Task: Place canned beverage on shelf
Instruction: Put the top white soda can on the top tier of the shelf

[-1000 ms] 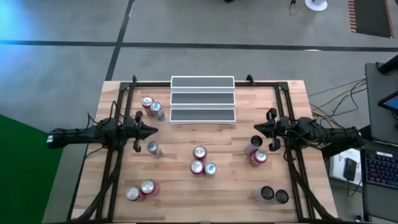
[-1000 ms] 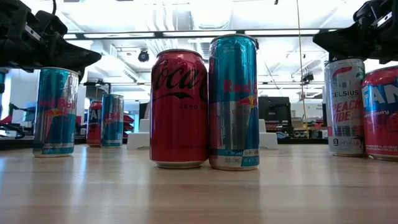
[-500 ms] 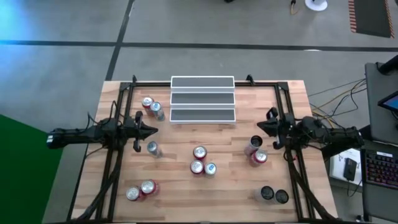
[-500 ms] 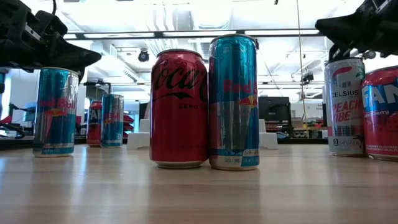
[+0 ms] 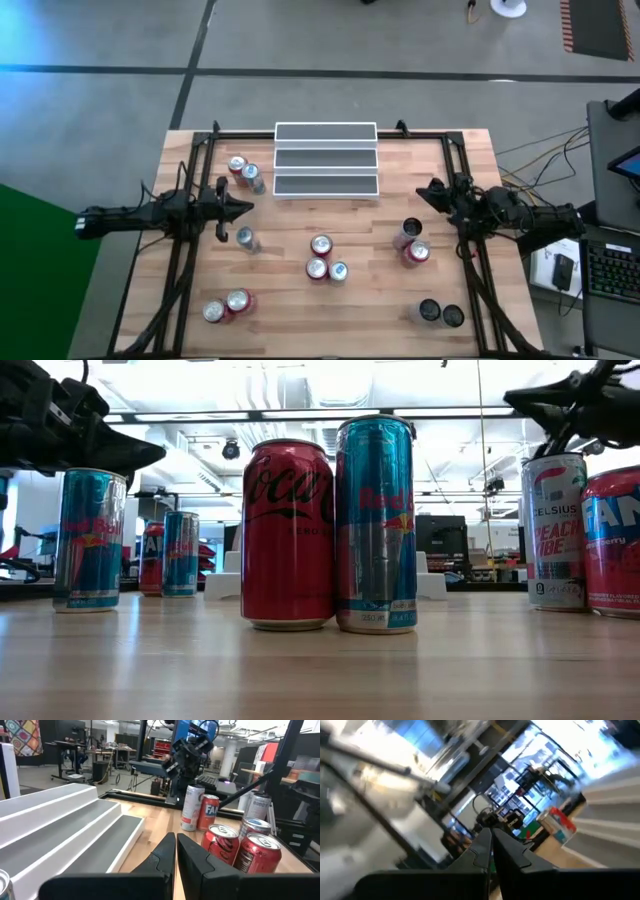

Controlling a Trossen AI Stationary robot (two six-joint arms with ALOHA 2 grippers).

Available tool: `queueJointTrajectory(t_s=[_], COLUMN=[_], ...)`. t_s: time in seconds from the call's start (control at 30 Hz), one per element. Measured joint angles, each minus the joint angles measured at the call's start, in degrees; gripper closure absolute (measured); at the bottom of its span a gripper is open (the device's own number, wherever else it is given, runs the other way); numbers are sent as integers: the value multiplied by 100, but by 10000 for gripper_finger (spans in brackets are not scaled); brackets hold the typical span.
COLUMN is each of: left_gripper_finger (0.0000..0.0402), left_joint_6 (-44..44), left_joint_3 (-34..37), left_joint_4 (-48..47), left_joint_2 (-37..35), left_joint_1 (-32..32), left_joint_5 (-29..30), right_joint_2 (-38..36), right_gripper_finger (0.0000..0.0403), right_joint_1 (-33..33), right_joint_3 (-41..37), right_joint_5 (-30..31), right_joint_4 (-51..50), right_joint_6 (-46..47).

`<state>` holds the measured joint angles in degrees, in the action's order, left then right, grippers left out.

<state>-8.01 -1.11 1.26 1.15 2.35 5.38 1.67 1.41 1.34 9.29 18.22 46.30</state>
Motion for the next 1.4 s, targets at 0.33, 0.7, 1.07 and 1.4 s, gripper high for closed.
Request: queueJointTrajectory(t_s=[0.33, 0.7, 1.07, 1.4], left_gripper_finger=[400, 400, 348, 271], left_joint_6=[-999, -3162, -3374, -2800], left_joint_3=[-1, -1, -22, -1244], left_joint_4=[939, 1366, 1426, 609], left_joint_2=[-1, 16, 466, 1474], left_joint_1=[0, 0, 0, 17], left_joint_5=[-30, 952, 1737, 1828], right_joint_2=[48, 363, 376, 456], right_gripper_finger=[394, 393, 268, 137], right_joint_1=[-2, 0, 0, 13], right_joint_3=[7, 11, 11, 705], right_joint_5=[1058, 1917, 1922, 2387], right_joint_4=[-336, -297, -293, -1566], right_joint_6=[1000, 923, 798, 1114])
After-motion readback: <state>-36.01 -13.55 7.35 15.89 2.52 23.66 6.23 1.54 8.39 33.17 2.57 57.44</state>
